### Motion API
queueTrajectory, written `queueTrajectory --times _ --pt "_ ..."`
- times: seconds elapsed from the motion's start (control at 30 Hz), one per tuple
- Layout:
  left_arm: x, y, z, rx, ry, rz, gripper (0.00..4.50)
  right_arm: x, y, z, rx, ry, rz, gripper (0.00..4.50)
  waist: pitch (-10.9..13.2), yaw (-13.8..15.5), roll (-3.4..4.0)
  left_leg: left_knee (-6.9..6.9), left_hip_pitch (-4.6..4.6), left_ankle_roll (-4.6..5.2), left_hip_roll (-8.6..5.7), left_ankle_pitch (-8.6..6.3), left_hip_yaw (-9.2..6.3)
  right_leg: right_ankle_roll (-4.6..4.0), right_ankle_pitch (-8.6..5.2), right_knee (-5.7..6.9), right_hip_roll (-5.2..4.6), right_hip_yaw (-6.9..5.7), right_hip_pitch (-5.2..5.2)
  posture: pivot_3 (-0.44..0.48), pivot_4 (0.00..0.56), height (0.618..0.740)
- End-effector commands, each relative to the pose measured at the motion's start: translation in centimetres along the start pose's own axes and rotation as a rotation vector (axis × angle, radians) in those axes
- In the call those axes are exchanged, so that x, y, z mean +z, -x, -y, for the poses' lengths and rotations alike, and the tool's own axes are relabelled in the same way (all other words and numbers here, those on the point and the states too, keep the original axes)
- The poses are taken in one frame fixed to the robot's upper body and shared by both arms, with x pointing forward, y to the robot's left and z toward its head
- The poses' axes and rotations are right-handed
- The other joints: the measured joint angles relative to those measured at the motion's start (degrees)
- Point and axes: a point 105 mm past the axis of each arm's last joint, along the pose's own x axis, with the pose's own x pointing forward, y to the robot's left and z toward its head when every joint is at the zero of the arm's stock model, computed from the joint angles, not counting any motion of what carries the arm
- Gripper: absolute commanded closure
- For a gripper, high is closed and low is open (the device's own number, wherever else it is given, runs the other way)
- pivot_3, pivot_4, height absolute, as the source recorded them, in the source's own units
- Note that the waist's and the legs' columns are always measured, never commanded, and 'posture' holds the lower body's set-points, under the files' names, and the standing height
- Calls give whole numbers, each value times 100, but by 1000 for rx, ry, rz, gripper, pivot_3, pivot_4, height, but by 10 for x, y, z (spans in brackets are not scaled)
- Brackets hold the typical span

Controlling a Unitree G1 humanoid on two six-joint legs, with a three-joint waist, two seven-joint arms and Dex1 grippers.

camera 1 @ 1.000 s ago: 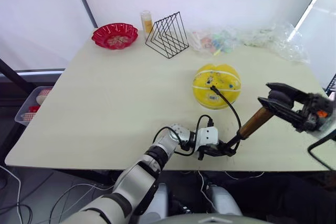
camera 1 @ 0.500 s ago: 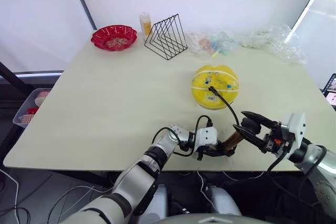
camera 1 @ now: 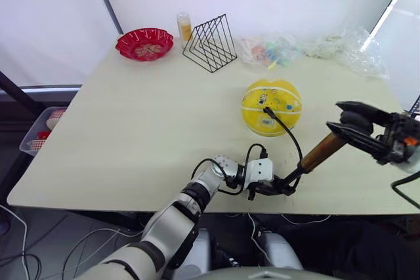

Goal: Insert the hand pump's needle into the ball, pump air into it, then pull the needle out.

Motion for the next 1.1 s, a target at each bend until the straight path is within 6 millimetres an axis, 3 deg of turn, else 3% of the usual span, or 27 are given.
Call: queueTrajectory --times 0.03,0.13,0.2,0.47,0.63,0.8,0.93,1.07,1.1 --pt "-39 10 16 -24 96 -139 3403 41 7 5 -32 76 66 2455 4 -5 5 0 0 0 0 0 2 0 0 0 -1 2 0 0 150 740" --pt "-39 10 16 -23 94 -138 3403 51 4 5 -32 43 114 2455 26 6 2 1 -3 0 0 0 0 0 1 0 -2 1 -2 0 150 740" --pt "-40 11 16 -22 94 -139 3403 41 0 1 -24 4 100 2455 32 9 9 0 -12 0 -1 0 0 -3 2 0 -2 1 -9 0 150 740" --pt "-39 9 15 -16 99 -134 3403 -43 -9 -9 -43 -24 -97 2455 22 -19 -12 -1 -2 1 1 0 2 1 -1 -5 4 1 -2 0 150 740" --pt "-38 9 15 -11 104 -133 3403 -76 -11 -13 -59 2 -120 2455 3 -33 0 -1 11 1 9 0 -1 0 0 0 12 0 1 0 150 740" --pt "-40 10 16 -9 113 -135 3403 -121 -10 -22 -72 15 -179 2455 -9 -29 -16 -1 10 1 7 0 -2 -1 0 -1 13 -2 0 0 150 740" --pt "-41 10 15 0 121 -136 3403 -138 -11 -28 -71 20 -186 2455 -15 -38 -15 0 15 1 6 0 3 0 1 0 10 4 1 0 150 740" --pt "-41 10 14 6 122 -137 3403 -120 -13 -25 -74 43 -114 2455 -20 -39 -12 0 17 0 7 0 1 0 1 0 11 1 2 0 150 740" --pt "-41 10 14 8 120 -135 3403 -103 -12 -18 -72 70 -88 2455 -20 -39 -12 0 17 0 7 0 1 -1 1 0 11 1 2 0 150 740"
